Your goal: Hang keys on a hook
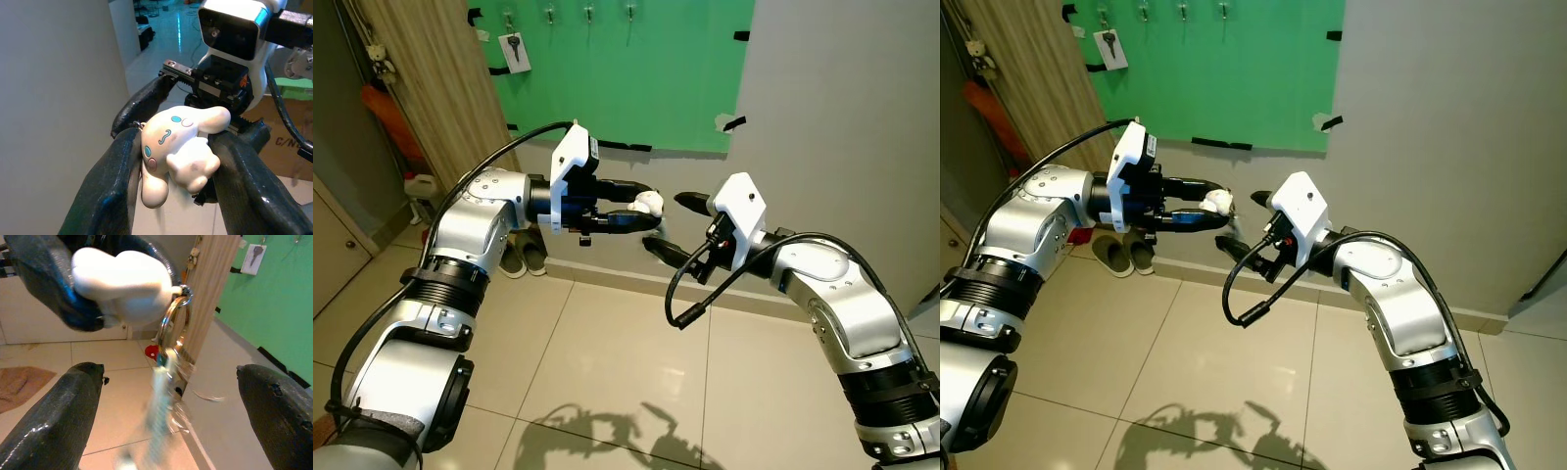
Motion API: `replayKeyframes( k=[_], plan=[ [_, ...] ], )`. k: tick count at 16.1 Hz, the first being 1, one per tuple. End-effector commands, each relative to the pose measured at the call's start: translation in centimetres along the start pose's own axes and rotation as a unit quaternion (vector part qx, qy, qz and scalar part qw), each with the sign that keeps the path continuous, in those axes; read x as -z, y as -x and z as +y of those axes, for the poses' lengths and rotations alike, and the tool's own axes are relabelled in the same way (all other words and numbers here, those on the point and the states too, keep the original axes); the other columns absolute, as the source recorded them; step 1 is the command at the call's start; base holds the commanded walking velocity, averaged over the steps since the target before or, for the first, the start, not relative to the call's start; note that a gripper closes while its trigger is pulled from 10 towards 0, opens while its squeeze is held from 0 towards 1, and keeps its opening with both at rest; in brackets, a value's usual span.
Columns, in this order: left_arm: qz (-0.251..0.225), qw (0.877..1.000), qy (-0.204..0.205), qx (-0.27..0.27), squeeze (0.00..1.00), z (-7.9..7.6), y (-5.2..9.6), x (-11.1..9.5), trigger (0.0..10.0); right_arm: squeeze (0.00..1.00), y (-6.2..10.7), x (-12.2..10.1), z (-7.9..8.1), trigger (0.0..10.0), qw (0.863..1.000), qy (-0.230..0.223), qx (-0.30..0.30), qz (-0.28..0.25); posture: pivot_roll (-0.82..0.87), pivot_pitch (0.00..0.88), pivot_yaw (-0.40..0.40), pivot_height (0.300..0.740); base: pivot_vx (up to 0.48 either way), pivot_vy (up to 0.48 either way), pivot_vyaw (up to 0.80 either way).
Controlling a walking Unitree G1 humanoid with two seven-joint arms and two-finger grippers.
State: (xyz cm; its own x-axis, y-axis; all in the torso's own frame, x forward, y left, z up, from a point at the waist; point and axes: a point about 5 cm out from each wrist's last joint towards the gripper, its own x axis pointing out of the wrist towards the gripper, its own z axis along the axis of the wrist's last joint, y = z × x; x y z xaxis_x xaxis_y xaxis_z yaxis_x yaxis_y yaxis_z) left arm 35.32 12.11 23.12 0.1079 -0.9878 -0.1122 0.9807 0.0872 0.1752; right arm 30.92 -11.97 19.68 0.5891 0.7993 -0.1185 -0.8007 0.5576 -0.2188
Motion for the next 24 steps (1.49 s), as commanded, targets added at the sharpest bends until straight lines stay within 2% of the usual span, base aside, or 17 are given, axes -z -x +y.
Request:
replayKeyframes(
  k=[1, 10, 14, 15, 16, 17, 24],
  plan=[
    [-0.002, 1.0, -0.003, -0.002, 0.0, 0.3, 0.5, -0.4, 10.0, 0.0, -0.2, -1.0, 0.2, 10.0, 1.0, 0.008, -0.016, -0.011, -0.03, 0.0, 0.136, 0.74, 0.0, 0.0, 0.0],
    [-0.005, 1.0, -0.007, 0.026, 0.0, -0.5, 0.5, 0.0, 10.0, 0.0, 0.6, -2.5, -1.1, 10.0, 1.0, 0.011, -0.011, -0.024, -0.03, 0.0, 0.133, 0.74, 0.0, 0.0, 0.0],
    [-0.008, 1.0, -0.006, 0.025, 0.0, -0.5, 0.6, -0.1, 10.0, 0.0, 0.3, -2.1, -0.7, 10.0, 1.0, 0.0, -0.021, -0.019, -0.03, 0.0, 0.132, 0.74, 0.0, 0.0, 0.0],
    [-0.009, 1.0, -0.007, 0.026, 0.0, -0.5, 0.6, -0.2, 10.0, 0.0, 0.2, -1.9, -0.6, 7.7, 1.0, -0.003, -0.023, -0.018, -0.02, 0.0, 0.132, 0.74, 0.0, 0.0, 0.0],
    [-0.009, 1.0, -0.007, 0.025, 0.0, -0.5, 0.6, -0.2, 10.0, 0.0, 0.1, -1.8, -0.6, 1.5, 1.0, -0.006, -0.025, -0.017, -0.02, 0.0, 0.132, 0.74, 0.0, 0.0, 0.0],
    [-0.009, 1.0, -0.008, 0.025, 0.0, -0.5, 0.6, -0.2, 10.0, 0.0, 0.1, -1.7, -0.5, 0.0, 0.999, -0.008, -0.027, -0.018, -0.02, 0.0, 0.131, 0.74, 0.0, 0.0, 0.0],
    [-0.008, 1.0, -0.005, 0.016, 0.0, -0.5, 0.4, 0.1, 10.0, 0.0, 0.0, -1.2, 0.0, 0.0, 0.999, -0.017, -0.035, -0.011, -0.03, 0.0, 0.128, 0.74, 0.0, 0.0, 0.0]
  ],
)
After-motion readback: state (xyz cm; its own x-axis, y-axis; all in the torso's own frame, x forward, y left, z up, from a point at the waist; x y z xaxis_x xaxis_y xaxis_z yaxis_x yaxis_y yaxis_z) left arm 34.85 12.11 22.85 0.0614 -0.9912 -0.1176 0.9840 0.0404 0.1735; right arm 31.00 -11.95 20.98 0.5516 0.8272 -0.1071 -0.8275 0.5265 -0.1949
